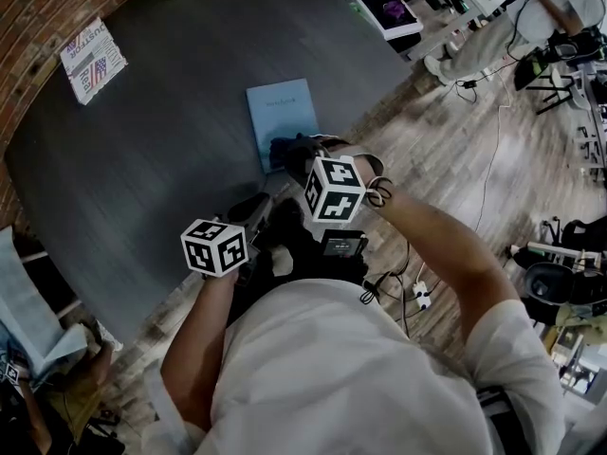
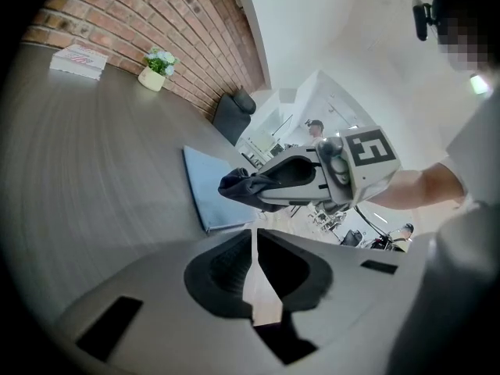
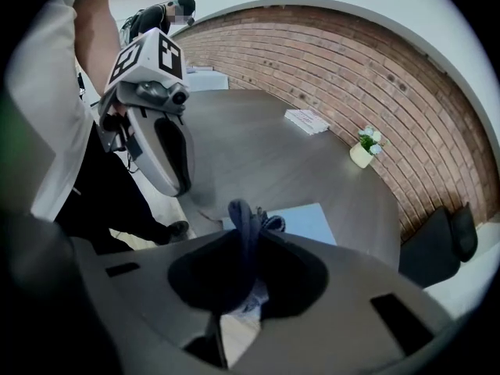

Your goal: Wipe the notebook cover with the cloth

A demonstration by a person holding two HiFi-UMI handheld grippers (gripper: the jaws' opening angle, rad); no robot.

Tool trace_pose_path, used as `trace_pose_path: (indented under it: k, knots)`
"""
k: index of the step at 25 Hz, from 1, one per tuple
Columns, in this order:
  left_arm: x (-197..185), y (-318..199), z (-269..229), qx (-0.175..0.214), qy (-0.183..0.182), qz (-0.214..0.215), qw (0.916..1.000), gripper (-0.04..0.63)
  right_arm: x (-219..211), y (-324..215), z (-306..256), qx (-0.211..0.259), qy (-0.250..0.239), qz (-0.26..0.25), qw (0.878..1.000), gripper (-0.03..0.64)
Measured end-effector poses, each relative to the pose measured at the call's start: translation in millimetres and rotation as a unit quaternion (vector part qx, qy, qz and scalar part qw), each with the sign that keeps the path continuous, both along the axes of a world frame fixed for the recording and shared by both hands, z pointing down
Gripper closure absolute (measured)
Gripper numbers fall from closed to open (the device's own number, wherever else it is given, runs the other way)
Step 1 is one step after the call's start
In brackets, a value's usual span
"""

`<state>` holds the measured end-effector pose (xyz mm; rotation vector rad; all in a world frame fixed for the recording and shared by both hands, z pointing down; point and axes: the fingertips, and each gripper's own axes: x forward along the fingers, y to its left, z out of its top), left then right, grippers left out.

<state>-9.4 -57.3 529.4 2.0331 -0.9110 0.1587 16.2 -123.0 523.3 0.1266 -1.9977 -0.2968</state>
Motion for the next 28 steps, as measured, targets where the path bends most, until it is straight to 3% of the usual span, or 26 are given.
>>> trace_pose_path:
  k: [14,22,28]
  knots:
    - [6,-25,1,-0.004,-0.001,-0.004,1.0000,0.566,9,-115,9,0.069,0.041,0.025,0.996,0.535]
    - [6,-31,5,-0.009,-0.004,-0.009,0.9999,0.566,8,-154,24,0.092,0.069,0.011,0.993,0.535]
    - [3,-32,6,-0.015,-0.009,-0.016,0.9997,0.566,2,-175,24,0.101,0.063,0.016,0.993,0.535]
